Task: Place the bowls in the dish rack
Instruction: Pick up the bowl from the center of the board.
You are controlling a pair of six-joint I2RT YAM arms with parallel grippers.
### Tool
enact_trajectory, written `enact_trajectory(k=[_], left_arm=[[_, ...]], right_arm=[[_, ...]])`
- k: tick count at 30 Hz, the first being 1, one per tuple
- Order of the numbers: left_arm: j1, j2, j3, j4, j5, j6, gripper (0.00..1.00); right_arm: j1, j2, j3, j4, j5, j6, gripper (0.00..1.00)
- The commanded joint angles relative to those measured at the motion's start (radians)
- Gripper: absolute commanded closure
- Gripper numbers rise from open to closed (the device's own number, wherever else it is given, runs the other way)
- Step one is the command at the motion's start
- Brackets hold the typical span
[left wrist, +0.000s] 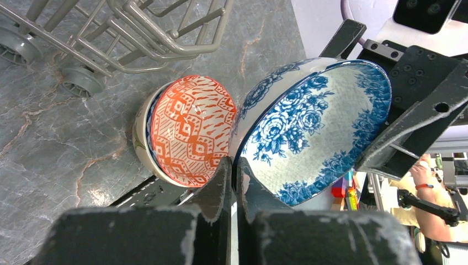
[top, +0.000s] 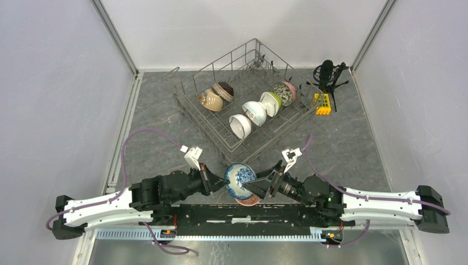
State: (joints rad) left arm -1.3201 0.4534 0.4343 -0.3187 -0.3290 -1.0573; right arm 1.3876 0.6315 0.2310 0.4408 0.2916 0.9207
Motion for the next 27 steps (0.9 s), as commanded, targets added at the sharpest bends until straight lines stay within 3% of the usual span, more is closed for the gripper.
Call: enact_trajectory(k=[1,5,8,10,15,20,27], left_arm=[[-0.005,0.007,0.011,0.122,0.009,0.028,0.98],[-0.004,0.022,0.015,0.132,0.020,0.033,0.98],[-0.005,0.033,0.017,0.142,0.031,0.036,0.98],[-0.005,0.046,0.016,0.153,0.040,0.036,0.98],[-0.005,0.071,0.021,0.151,0.047,0.036,0.94],[-0.005,0.070,0.021,0.122,0.016,0.020,0.58],[-0.005,0.074,0.013,0.112,0.001,0.011,0.39]], right_arm=[[0.007,0.001,-0.007,0.084,-0.005,0.018,0.27],[0.008,-0.003,-0.015,0.100,0.004,0.018,0.49],[0.008,-0.003,-0.014,0.102,0.008,0.018,0.75],[0.008,-0.003,-0.012,0.102,0.012,0.017,0.98],[0.006,-0.007,-0.012,0.105,0.012,0.014,1.00],[0.008,-0.040,-0.029,0.113,0.036,0.014,1.00],[0.007,-0.067,-0.043,0.131,0.045,0.017,1.00]])
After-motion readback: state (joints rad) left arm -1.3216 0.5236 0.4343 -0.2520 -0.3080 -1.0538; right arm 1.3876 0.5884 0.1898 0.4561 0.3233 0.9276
